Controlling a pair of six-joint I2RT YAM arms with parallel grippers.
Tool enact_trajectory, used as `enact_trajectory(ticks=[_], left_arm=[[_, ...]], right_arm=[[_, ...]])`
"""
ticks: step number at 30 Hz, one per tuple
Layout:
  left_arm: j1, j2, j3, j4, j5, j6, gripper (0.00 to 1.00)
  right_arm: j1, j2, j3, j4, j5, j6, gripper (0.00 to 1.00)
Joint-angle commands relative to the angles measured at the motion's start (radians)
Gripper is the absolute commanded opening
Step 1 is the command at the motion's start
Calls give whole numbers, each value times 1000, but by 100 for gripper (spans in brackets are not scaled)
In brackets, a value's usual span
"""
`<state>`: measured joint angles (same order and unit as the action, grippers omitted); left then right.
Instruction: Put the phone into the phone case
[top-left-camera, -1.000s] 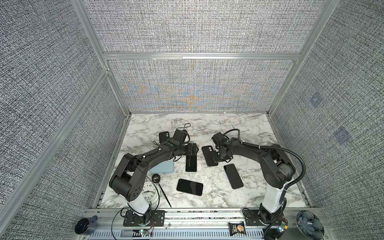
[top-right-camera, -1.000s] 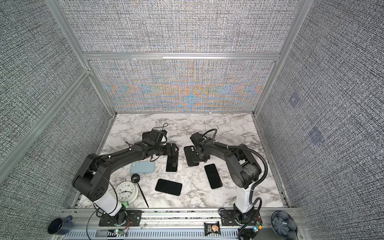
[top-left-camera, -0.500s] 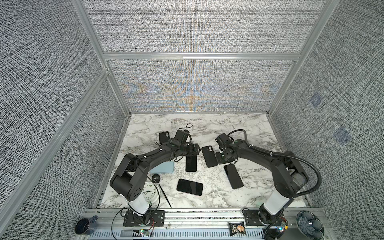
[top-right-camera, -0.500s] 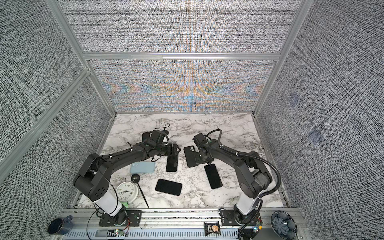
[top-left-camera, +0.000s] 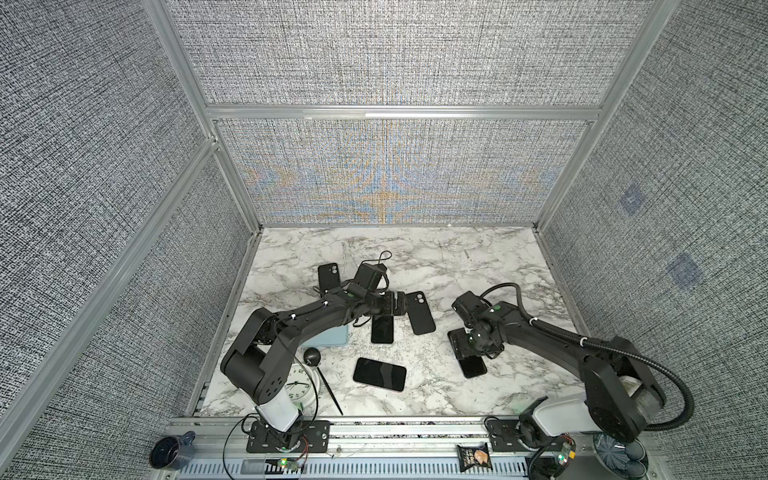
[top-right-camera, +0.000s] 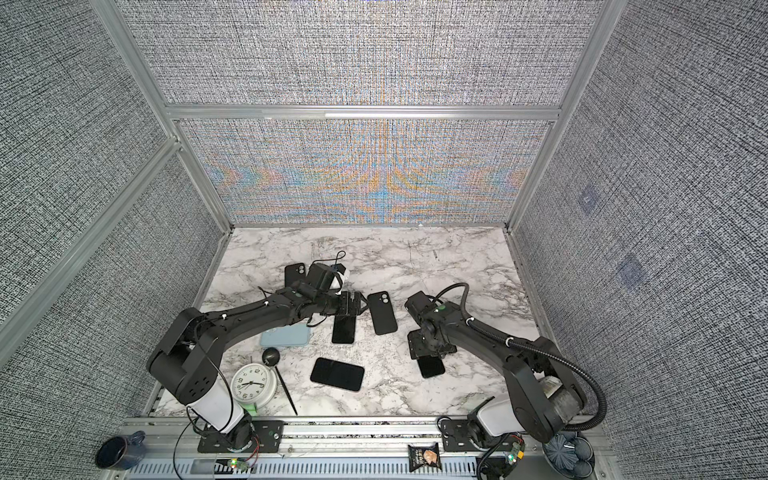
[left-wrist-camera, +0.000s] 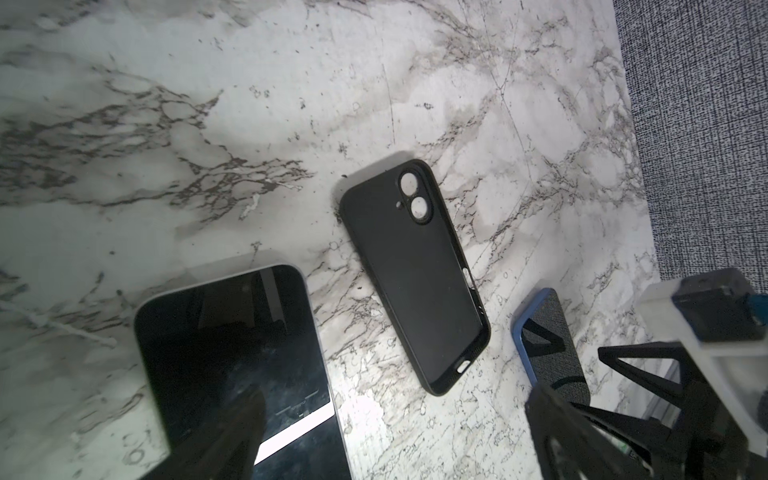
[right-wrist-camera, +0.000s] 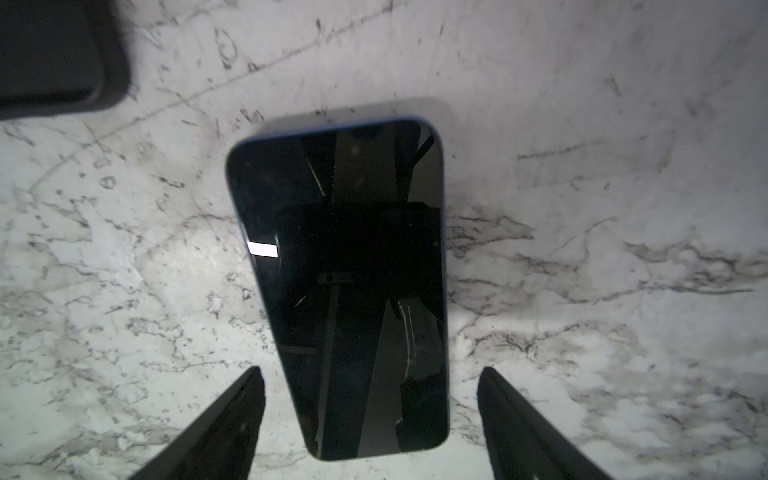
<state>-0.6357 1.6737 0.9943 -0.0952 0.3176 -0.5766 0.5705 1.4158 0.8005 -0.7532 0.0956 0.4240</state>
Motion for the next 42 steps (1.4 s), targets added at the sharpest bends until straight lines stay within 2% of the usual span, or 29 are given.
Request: enact_trajectory(ticks=[1, 23, 42], left_arm=[[-5, -1, 10, 10, 12, 3, 99], [-21, 42, 47, -3, 18, -16, 98], [-21, 57, 89, -47, 52, -8, 98]], right_arm=[[-1, -6, -20, 4, -14, 28, 85], [-21, 63, -54, 110, -51, 22, 85], [-21, 95, -44, 141, -72, 13, 70]])
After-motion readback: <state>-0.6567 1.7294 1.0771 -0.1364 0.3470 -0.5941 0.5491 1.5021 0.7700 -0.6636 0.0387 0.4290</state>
